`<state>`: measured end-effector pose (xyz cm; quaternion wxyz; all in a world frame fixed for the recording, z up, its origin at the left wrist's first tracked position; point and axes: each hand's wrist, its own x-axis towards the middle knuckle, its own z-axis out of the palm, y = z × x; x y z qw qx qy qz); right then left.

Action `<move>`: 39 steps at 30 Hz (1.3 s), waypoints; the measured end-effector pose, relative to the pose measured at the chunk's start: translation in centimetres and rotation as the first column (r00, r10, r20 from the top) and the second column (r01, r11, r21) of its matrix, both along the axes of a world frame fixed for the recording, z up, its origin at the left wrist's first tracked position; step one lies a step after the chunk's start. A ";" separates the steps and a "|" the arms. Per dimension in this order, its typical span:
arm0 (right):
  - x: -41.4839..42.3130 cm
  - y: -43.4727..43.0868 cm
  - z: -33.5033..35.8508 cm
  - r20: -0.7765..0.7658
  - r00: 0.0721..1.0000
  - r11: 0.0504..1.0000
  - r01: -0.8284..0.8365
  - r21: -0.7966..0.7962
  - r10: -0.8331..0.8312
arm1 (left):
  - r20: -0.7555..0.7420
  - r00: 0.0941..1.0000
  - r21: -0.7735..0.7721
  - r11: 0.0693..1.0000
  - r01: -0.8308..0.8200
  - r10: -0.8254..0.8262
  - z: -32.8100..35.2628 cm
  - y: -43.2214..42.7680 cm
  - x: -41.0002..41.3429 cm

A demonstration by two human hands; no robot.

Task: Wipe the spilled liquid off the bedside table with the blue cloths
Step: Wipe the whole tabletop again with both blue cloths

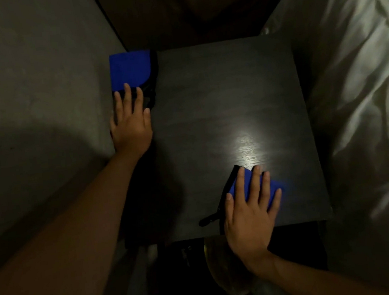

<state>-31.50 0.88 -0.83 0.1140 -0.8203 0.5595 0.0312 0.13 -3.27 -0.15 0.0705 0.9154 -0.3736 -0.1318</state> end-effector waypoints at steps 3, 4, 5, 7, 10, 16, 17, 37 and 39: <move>1.8 1.3 -0.1 0.009 1.000 1.000 -0.029 0.004 0.029 | -0.005 1.000 -0.010 1.000 0.015 -0.015 0.0 0.1 0.1; 2.4 1.7 -0.1 0.017 0.999 0.999 -0.040 0.002 0.040 | -0.006 1.000 -0.015 1.000 0.021 -0.021 -0.1 0.2 0.2; 2.8 2.0 -0.2 0.026 0.998 0.999 -0.049 0.000 0.049 | -0.009 1.000 -0.015 1.000 0.027 -0.027 -0.1 0.2 0.2; 3.6 2.5 -0.1 0.036 0.996 0.997 -0.076 0.005 0.076 | -0.009 0.999 -0.014 0.999 0.032 -0.032 -0.2 0.2 0.3; 4.8 3.1 0.1 0.047 0.990 0.991 -0.133 0.024 0.131 | -0.005 0.999 -0.005 0.999 0.035 -0.035 -0.2 0.1 0.3; 6.9 4.2 0.1 0.061 0.967 0.965 -0.251 0.079 0.246 | -0.049 0.998 -0.011 0.999 0.037 -0.038 0.0 0.1 0.5; 7.3 4.4 0.1 0.079 0.957 0.955 -0.284 0.084 0.278 | -0.060 0.997 -0.011 0.999 0.038 -0.039 0.1 0.1 0.6; 13.0 6.7 -0.7 0.116 0.506 0.502 -0.863 0.061 0.855 | -0.106 0.992 -0.058 0.996 0.068 -0.074 0.1 0.5 1.2; 12.3 6.0 -1.1 0.159 0.430 0.436 -0.900 -0.004 0.889 | -0.110 0.991 -0.057 0.996 0.070 -0.076 0.2 0.4 1.2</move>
